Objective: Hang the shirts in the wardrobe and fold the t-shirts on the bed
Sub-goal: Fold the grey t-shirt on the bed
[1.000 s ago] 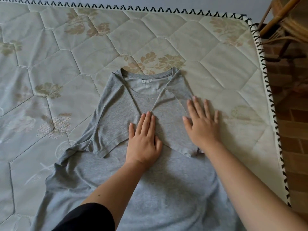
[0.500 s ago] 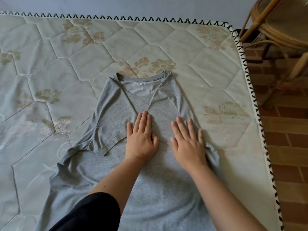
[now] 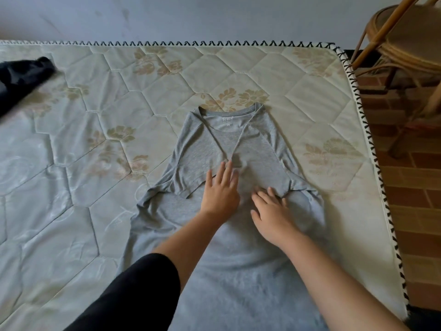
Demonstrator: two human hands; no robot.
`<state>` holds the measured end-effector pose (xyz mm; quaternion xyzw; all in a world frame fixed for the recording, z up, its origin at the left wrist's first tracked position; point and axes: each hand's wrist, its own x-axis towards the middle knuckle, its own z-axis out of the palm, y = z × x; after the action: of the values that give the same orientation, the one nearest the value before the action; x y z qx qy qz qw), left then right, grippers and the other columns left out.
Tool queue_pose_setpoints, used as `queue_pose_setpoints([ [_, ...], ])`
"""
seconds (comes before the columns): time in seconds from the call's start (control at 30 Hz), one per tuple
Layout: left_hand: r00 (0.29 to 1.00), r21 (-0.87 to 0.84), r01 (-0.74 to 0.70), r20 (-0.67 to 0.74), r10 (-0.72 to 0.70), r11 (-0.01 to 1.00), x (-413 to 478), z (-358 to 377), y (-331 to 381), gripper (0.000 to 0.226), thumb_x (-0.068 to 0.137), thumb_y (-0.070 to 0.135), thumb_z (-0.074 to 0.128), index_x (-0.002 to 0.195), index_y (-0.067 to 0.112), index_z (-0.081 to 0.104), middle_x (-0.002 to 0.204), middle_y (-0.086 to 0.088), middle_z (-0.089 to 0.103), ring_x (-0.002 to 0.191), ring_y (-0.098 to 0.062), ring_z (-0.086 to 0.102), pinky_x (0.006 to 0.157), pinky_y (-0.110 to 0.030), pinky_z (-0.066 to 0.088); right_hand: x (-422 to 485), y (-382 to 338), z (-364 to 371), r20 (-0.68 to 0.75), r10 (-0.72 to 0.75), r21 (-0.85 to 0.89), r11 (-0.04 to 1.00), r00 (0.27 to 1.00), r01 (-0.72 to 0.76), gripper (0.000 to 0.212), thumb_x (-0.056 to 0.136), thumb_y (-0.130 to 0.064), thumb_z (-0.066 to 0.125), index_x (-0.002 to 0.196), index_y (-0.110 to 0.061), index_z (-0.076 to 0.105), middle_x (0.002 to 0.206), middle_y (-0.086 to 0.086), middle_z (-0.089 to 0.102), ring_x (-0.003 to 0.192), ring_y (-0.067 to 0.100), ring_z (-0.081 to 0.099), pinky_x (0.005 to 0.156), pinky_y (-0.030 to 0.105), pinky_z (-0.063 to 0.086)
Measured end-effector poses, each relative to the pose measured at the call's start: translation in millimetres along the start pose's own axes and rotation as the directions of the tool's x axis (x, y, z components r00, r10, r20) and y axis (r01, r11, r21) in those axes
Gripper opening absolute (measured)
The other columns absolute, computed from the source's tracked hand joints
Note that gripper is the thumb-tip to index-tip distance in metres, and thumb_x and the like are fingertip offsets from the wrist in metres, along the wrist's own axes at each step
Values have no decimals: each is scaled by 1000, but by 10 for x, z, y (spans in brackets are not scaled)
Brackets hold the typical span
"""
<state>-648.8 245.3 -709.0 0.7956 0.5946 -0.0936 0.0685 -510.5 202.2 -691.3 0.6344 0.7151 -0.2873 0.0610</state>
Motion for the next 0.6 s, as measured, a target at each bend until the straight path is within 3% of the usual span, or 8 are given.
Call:
queue_pose_setpoints([
  [0.1, 976, -206, 200, -38, -212, 958, -431, 35, -263, 60, 94, 18, 37, 150, 14, 14, 159, -7, -3, 146, -21, -10, 116, -43, -7, -70, -161, 71, -17, -45, 126, 991, 999, 47, 49, 102, -24, 33, 149, -18, 22, 158, -5, 13, 146, 18, 4, 118, 42, 13],
  [0.3, 817, -431, 512, -22, -576, 743, -1180, 221, -768, 59, 95, 22, 45, 148, 13, 22, 158, -10, 11, 146, -25, 5, 118, -43, 6, -149, -501, 225, -16, -131, 312, 941, 991, 129, 47, 99, -16, 39, 145, -10, 32, 153, 4, 29, 142, 16, 23, 114, 26, 19],
  [0.47, 653, -548, 638, 13, -757, 541, -1408, 265, -931, 66, 92, 28, 53, 147, 9, 22, 154, -16, 19, 142, -32, 16, 113, -46, 16, -254, -668, 278, 25, -99, 428, 900, 995, 78, 46, 100, -16, 39, 145, -11, 34, 151, 5, 33, 139, 18, 30, 110, 25, 25],
  [0.53, 565, -633, 660, 63, -823, 404, -1412, 272, -1040, 68, 89, 31, 60, 144, 6, 29, 143, -19, 36, 134, -34, 31, 108, -45, 28, -298, -693, 280, 36, -84, 492, 869, 996, 55, 46, 100, -17, 39, 145, -13, 34, 150, 3, 35, 138, 18, 33, 109, 28, 28],
  [0.6, 538, -669, 670, 139, -831, 322, -1395, 264, -1166, 56, 84, 35, 65, 130, 9, 45, 121, -14, 55, 119, -33, 48, 98, -44, 41, -323, -687, 291, 39, -64, 549, 835, 997, 32, 44, 100, -17, 39, 144, -15, 35, 148, 3, 39, 135, 17, 37, 107, 28, 32],
])
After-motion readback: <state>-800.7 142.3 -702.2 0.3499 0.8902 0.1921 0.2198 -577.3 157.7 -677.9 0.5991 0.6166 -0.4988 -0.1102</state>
